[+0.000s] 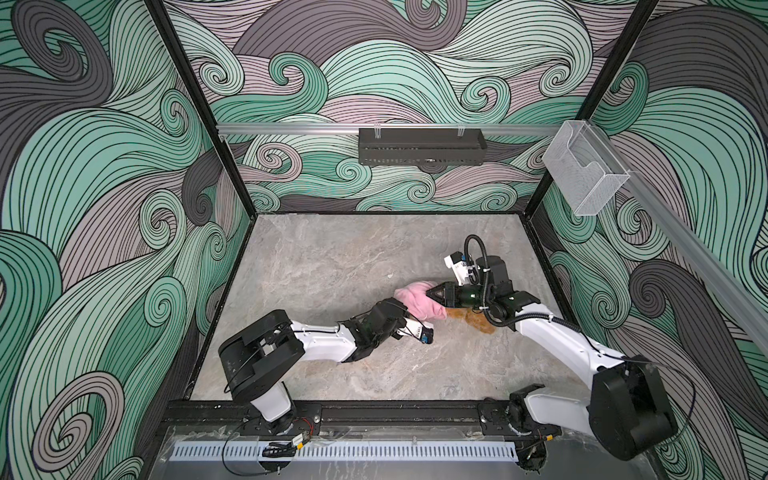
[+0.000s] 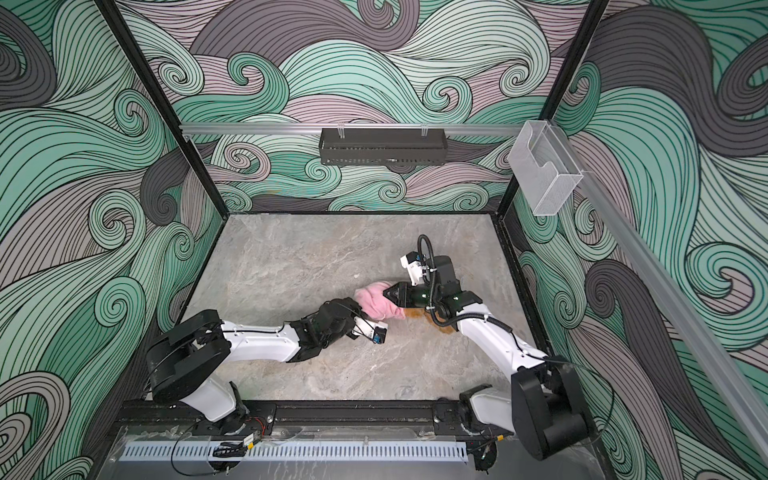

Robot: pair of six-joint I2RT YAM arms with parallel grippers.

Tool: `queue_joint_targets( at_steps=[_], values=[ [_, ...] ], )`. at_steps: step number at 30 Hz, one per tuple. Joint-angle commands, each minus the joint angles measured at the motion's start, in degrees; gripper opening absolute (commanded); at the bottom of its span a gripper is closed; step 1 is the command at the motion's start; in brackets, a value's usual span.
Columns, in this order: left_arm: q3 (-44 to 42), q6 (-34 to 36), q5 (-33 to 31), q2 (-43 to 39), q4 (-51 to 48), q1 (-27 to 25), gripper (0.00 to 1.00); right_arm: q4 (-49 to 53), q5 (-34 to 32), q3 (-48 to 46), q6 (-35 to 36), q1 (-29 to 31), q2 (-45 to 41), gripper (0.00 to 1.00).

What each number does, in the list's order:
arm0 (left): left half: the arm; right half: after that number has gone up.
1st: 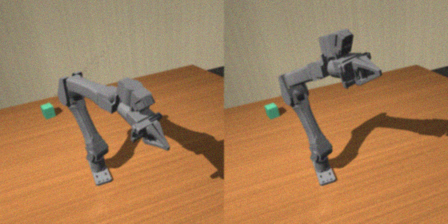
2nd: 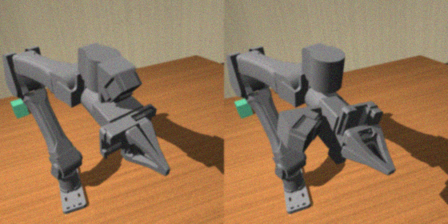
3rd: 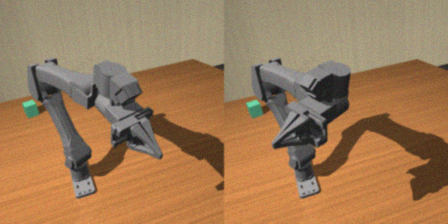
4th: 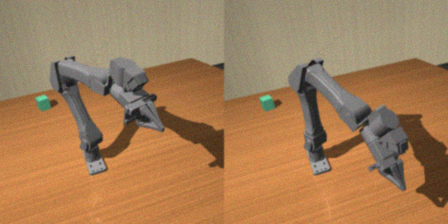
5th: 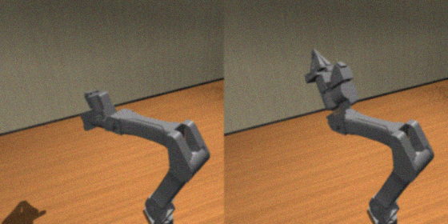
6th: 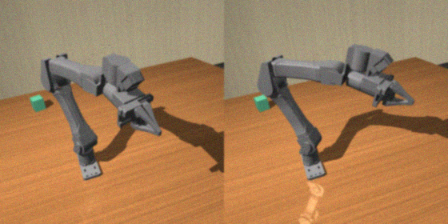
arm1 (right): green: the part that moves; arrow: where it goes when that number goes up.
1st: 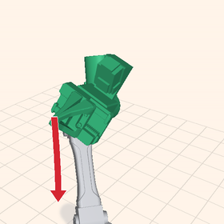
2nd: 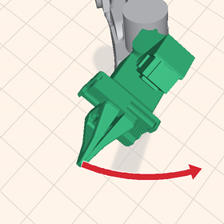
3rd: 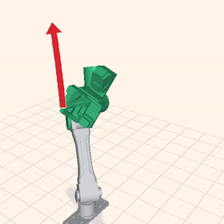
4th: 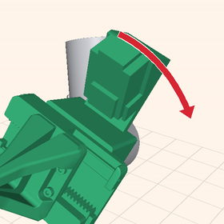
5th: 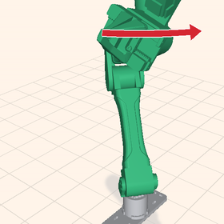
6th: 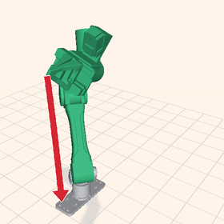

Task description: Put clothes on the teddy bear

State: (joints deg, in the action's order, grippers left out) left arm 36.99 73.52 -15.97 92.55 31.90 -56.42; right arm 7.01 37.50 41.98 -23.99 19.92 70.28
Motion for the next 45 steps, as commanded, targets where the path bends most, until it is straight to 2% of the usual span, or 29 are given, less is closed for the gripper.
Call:
queue_joint_targets(
  at_steps=[1,4,8,14,22,25,28,30,31,36,41,45],
  values=[
    [-1.4,7.1,-3.3,-0.3,2.6,-1.0,0.0,2.9,-0.7,2.5,0.8,-2.1,-3.1,0.38],
    [-2.4,8.5,-3.1,-1.3,1.5,-1.5,0.0,7.5,-2.3,5.9,1.8,-3.4,-1.2,0.39],
    [-2.0,7.9,-3.7,-2.2,-1.7,-2.4,0.0,16.2,-5.0,12.4,7.4,-1.0,4.7,0.39],
    [-1.3,7.7,-4.3,-2.0,-1.8,-2.7,0.0,16.0,-7.4,14.1,7.5,0.9,10.3,0.38],
    [-0.8,6.1,-4.4,-2.5,-2.7,-2.8,0.0,16.3,-10.8,12.6,8.4,2.0,12.4,0.34],
    [-0.5,4.6,-4.7,-3.2,-3.6,-2.9,0.0,16.1,-11.0,11.6,8.4,2.2,12.1,0.29],
    [-0.2,2.3,-5.8,-3.8,-4.0,-2.8,0.0,16.2,-11.4,11.3,8.5,2.6,11.7,0.18],
    [0.2,0.5,-6.8,-4.2,-4.3,-2.8,0.0,15.5,-10.7,10.8,8.4,2.7,11.1,0.04],
    [0.2,-0.3,-7.0,-4.5,-4.5,-2.8,0.0,15.2,-11.0,10.7,8.6,2.6,10.6,0.0],
    [1.0,-7.8,-6.1,-8.7,-10.7,-2.8,0.0,15.7,-19.8,10.0,10.3,0.1,6.8,0.0],
    [3.2,-19.7,-0.4,-15.8,-22.2,-2.6,0.0,15.7,-28.5,8.7,11.8,-4.8,5.8,0.0],
    [4.1,-28.2,4.5,-18.8,-28.2,-2.1,0.0,13.9,-30.7,7.8,11.7,-9.0,6.7,0.0]
  ],
)
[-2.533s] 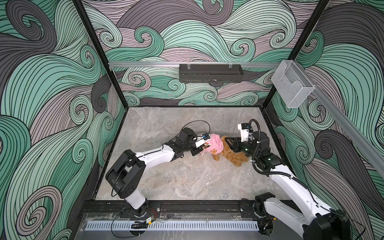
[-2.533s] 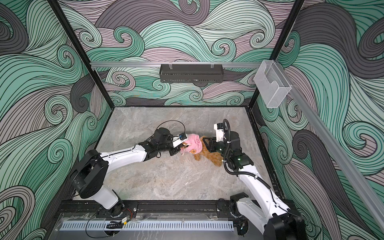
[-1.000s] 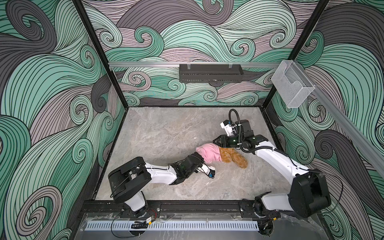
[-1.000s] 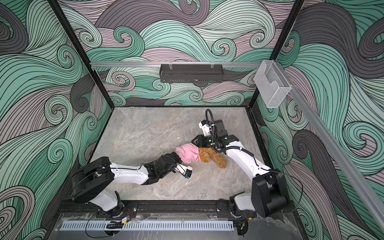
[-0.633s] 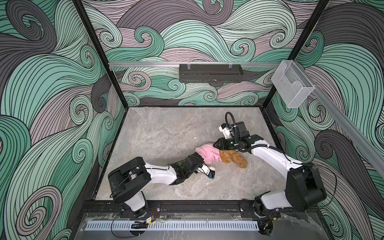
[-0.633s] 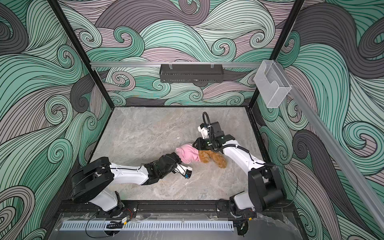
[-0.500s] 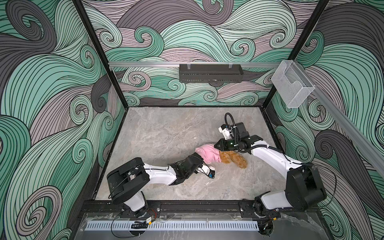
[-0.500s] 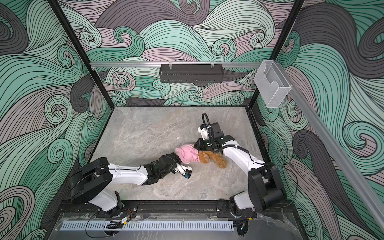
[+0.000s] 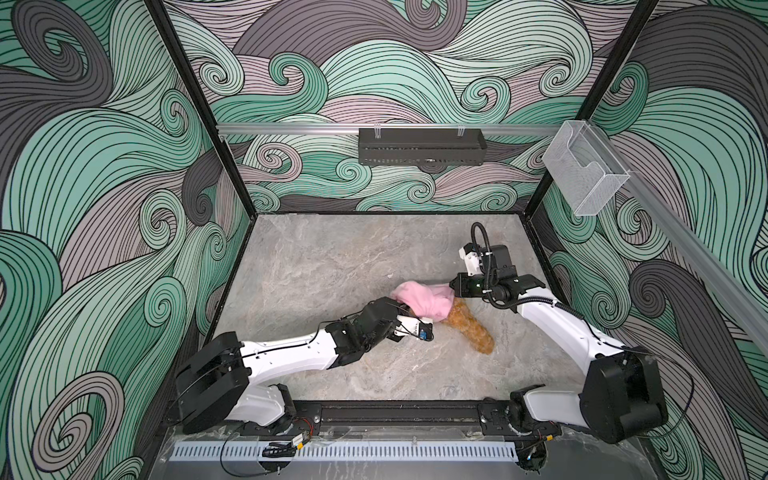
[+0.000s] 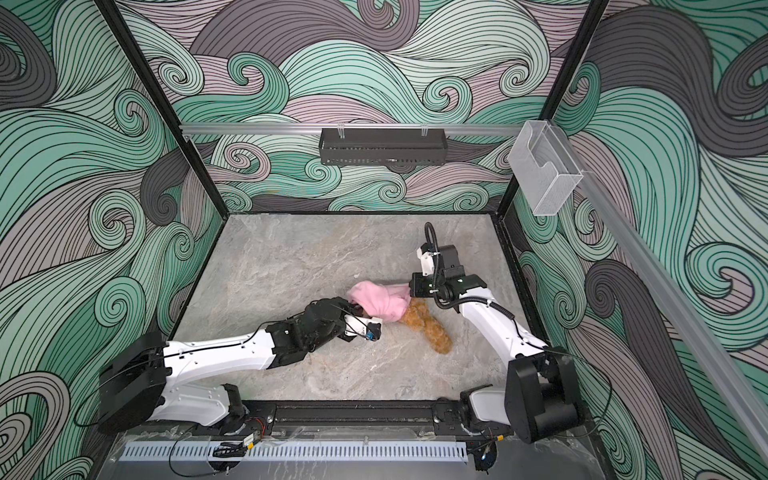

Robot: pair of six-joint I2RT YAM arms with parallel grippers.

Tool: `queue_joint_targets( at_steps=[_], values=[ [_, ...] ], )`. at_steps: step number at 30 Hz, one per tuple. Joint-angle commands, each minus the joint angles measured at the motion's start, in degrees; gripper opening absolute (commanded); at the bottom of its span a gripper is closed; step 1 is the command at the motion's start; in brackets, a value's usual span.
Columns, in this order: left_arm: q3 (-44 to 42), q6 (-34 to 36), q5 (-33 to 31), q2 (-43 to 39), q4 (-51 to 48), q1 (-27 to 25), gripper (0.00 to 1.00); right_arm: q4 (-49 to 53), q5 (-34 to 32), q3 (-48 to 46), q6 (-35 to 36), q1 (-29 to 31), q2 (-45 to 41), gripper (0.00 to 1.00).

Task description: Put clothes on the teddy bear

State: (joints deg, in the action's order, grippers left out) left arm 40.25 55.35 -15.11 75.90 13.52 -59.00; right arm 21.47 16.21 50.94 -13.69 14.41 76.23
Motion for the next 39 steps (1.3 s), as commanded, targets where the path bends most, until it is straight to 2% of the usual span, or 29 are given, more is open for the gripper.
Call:
queue_joint_targets(
  at_steps=[1,8,11,14,17,20,23,25,27,30,36,39],
  values=[
    [0.9,-11.3,4.4,-2.5,-10.6,0.7,0.0,-0.6,-9.7,-1.2,1.5,-4.1,1.1,0.0],
    [3.7,-23.7,11.9,-3.4,-15.5,5.3,0.0,-3.6,-8.5,-1.5,0.8,-6.3,1.7,0.0],
    [6.4,-30.5,16.3,-2.1,-18.7,8.6,0.0,-5.5,-2.0,-1.6,0.9,-6.1,1.1,0.0],
    [9.0,-37.5,22.8,-0.7,-21.1,12.3,0.0,-8.5,8.2,-1.2,1.2,-5.4,0.3,0.0],
    [11.2,-43.7,28.4,0.8,-22.7,15.0,0.0,-8.3,12.2,0.5,0.7,-4.4,-0.8,0.15],
    [13.1,-50.7,32.3,2.3,-23.7,17.4,0.0,-8.6,9.6,0.9,1.1,-2.7,-5.1,0.27],
    [14.8,-58.8,34.6,3.6,-24.9,19.9,0.0,-9.4,2.1,0.1,3.8,0.4,-11.0,0.4],
    [16.1,-65.2,34.0,4.6,-26.2,21.3,0.0,-10.6,-2.2,-0.8,6.2,3.0,-14.6,0.44],
    [18.7,-72.7,33.8,7.1,-29.4,23.1,0.0,-12.2,-4.1,-2.3,8.3,6.1,-17.5,0.45],
    [23.2,-81.3,38.0,10.3,-34.1,25.7,0.0,-15.4,-1.0,-5.4,6.4,9.3,-18.4,0.46],
    [23.4,-92.9,44.8,11.6,-28.4,27.1,0.0,-27.5,2.6,-15.9,0.7,17.6,-16.3,0.47],
    [24.2,-96.7,49.2,12.4,-27.1,28.0,0.0,-30.9,-1.3,-20.3,-1.8,18.1,-15.0,0.46]
  ],
)
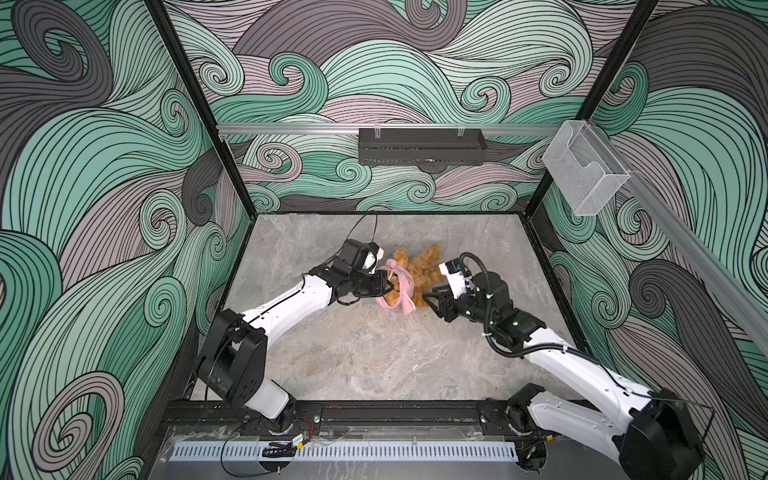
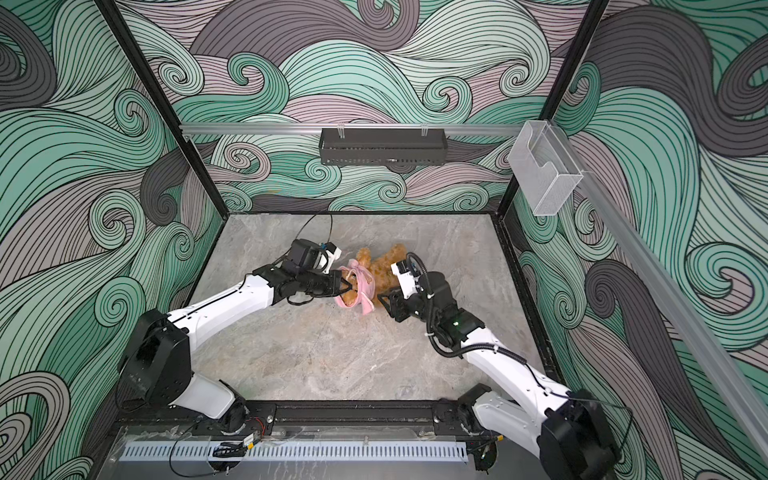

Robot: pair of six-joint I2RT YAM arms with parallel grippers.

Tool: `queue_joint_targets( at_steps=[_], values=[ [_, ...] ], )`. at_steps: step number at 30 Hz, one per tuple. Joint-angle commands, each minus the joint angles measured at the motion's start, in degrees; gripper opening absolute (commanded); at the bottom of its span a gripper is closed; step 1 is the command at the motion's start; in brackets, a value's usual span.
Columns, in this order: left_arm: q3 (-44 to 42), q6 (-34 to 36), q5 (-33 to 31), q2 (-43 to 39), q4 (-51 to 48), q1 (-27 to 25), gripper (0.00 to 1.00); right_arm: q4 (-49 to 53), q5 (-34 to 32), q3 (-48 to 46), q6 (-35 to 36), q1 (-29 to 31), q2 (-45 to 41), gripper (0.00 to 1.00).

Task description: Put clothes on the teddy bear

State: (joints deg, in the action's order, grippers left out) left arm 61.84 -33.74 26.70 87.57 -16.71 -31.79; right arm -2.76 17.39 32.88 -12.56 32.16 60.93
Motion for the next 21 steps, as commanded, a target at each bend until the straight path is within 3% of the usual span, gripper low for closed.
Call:
queue_joint_targets(
  at_steps=[1,4,9,21],
  values=[
    [2.9,-8.2,8.6,1.0,3.4,1.1,0.0,-6.9,-4.0,-3.2,-3.0,0.2,0.7,0.45],
    [3.4,-8.7,11.3,1.5,3.6,1.5,0.0,-8.5,-6.2,-5.1,-1.9,-0.1,1.6,0.37],
    [3.4,-9.4,13.2,2.3,4.5,1.6,0.0,-10.8,-3.4,-4.3,-1.3,-0.6,6.1,0.26],
    [3.0,-9.6,14.9,3.3,5.5,1.6,0.0,-17.1,0.4,-0.7,-2.3,-0.7,16.7,0.27]
  ],
)
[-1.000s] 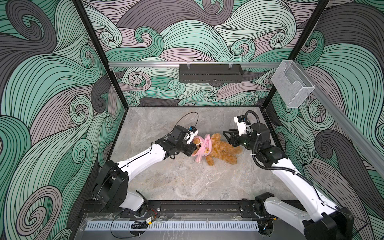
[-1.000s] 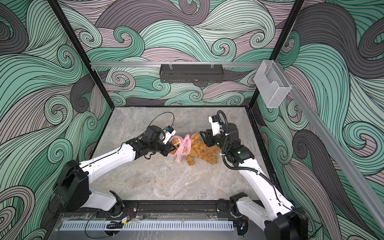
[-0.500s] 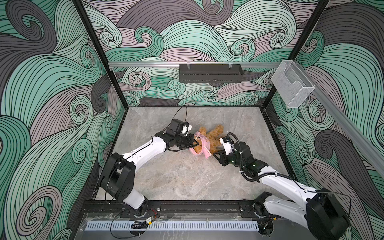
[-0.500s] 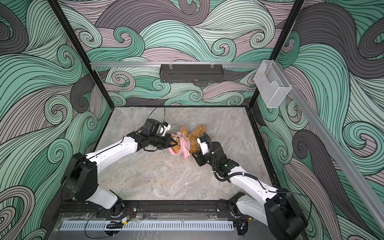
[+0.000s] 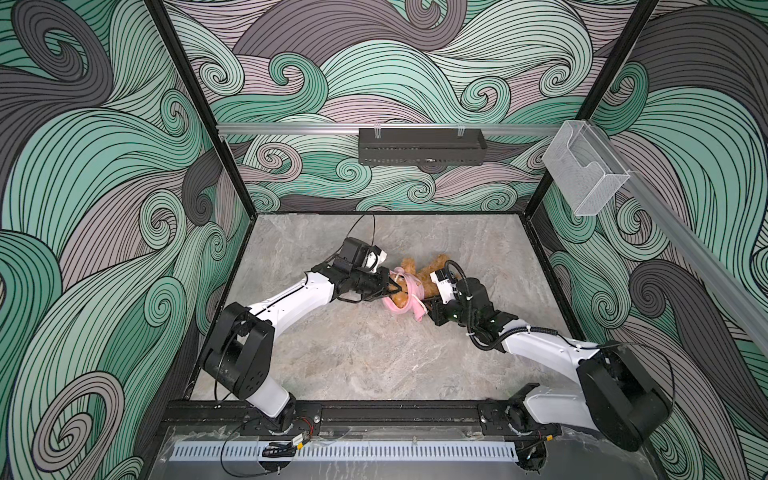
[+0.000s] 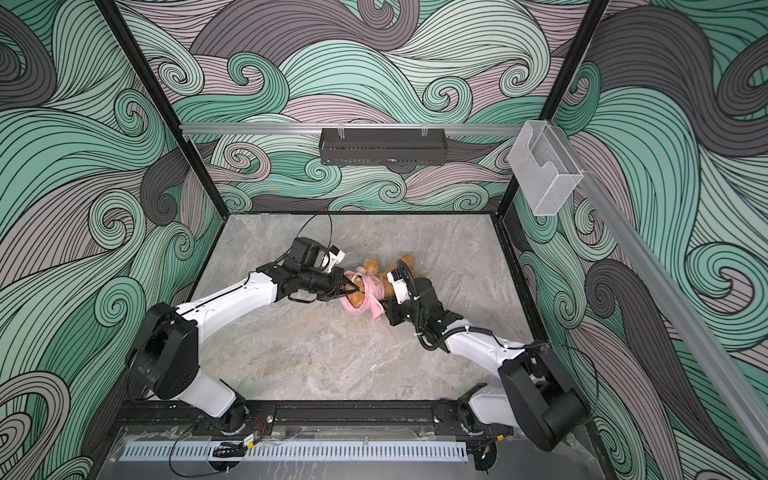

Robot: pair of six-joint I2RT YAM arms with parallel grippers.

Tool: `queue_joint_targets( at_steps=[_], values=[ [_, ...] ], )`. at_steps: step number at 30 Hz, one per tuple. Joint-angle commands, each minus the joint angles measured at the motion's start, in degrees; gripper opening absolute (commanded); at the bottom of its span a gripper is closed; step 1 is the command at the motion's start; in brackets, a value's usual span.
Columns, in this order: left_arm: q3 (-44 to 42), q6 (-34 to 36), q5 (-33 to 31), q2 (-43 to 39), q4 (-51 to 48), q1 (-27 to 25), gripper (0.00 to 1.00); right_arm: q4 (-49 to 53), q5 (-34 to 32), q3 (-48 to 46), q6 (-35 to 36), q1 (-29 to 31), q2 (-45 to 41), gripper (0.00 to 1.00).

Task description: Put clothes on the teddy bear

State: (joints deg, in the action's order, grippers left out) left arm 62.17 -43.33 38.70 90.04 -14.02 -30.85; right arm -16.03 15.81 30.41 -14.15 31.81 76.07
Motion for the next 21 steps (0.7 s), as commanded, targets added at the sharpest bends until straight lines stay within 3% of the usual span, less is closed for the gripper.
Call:
queue_joint_targets(
  at_steps=[1,3,5,7,9,11,17,21],
  values=[
    [2.6,0.0,2.9,1.0,2.8,0.7,0.0,-4.4,2.5,2.2,-1.1,-0.3,2.3,0.27],
    [2.4,-0.2,3.2,1.2,3.4,0.7,0.0,-5.5,3.0,2.9,-2.0,-0.3,4.0,0.22],
    [2.1,-0.8,3.5,1.5,4.1,0.7,0.0,-4.8,-0.3,3.5,-3.5,-0.3,4.9,0.1],
    [2.0,-1.3,3.6,1.2,4.0,0.6,0.0,0.3,-9.4,4.3,-5.4,-0.4,4.6,0.0],
    [2.0,-1.3,3.1,0.7,2.7,0.9,0.0,7.2,-18.5,5.2,-6.9,-1.1,3.6,0.0],
    [2.1,-0.6,3.1,0.4,0.4,1.9,0.0,11.1,-23.0,4.5,-8.5,-3.6,2.6,0.0],
    [2.1,5.6,1.8,-0.7,-8.4,5.4,0.0,11.2,-19.9,-1.5,-13.0,-15.5,-0.5,0.0],
    [2.6,7.3,1.3,-0.4,-9.9,5.8,0.0,10.6,-17.6,-1.7,-12.9,-17.9,-0.5,0.0]
  ],
)
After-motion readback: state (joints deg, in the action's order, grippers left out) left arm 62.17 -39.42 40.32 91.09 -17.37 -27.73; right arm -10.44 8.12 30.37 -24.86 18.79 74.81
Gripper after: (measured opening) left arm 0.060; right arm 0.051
